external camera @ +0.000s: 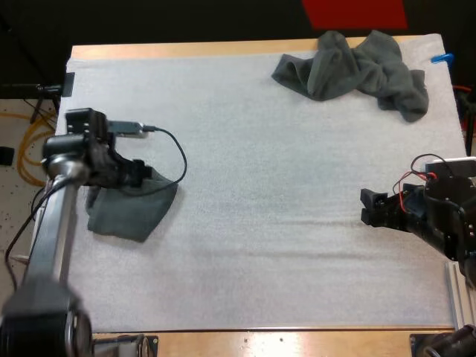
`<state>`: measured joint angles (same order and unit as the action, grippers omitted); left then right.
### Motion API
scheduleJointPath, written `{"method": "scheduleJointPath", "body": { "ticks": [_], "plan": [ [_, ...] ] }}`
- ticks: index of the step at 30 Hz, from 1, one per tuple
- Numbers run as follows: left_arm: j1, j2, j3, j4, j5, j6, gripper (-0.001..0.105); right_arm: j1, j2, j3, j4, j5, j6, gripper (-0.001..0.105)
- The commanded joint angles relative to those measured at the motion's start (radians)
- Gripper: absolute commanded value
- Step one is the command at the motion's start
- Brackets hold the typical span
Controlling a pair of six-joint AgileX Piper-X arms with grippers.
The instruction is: Pick towel from pile fold and stack
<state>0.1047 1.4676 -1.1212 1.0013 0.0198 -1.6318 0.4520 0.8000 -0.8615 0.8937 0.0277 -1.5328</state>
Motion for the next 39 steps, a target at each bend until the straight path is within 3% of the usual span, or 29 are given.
{"method": "scheduleJointPath", "body": {
  "ticks": [1,8,12,17,22,27,30,39],
  "plan": [
    [-0.005,-0.066,-0.005,0.018,-0.007,-0.009,0.07,0.002,-0.005,-0.012,-0.007,-0.01,-0.012,0.072],
    [-0.005,-0.304,0.001,0.053,0.01,-0.009,0.07,-0.028,0.015,-0.012,-0.012,-0.016,-0.015,0.072],
    [-0.005,-0.418,0.001,0.079,0.041,-0.01,0.07,-0.149,0.038,-0.017,-0.028,-0.046,-0.029,0.072],
    [-0.042,-0.516,0.001,0.079,0.045,-0.01,0.07,-0.325,0.037,-0.059,0.028,-0.083,-0.168,0.072],
    [-0.178,-0.615,0.001,0.096,-0.005,-0.001,0.07,-0.485,-0.004,-0.12,0.159,-0.084,-0.268,0.072],
    [-0.247,-0.757,0.004,0.096,-0.091,0.0,0.07,-0.497,-0.135,-0.121,0.214,-0.065,-0.29,0.072],
    [-0.249,-0.873,0.024,0.096,-0.101,0.0,0.07,-0.497,-0.245,-0.121,0.242,-0.066,-0.29,0.072],
    [-0.249,-1.269,0.183,0.13,-0.122,0.0,0.07,-0.497,-0.597,-0.071,0.248,-0.066,-0.28,0.072]
  ]
}}
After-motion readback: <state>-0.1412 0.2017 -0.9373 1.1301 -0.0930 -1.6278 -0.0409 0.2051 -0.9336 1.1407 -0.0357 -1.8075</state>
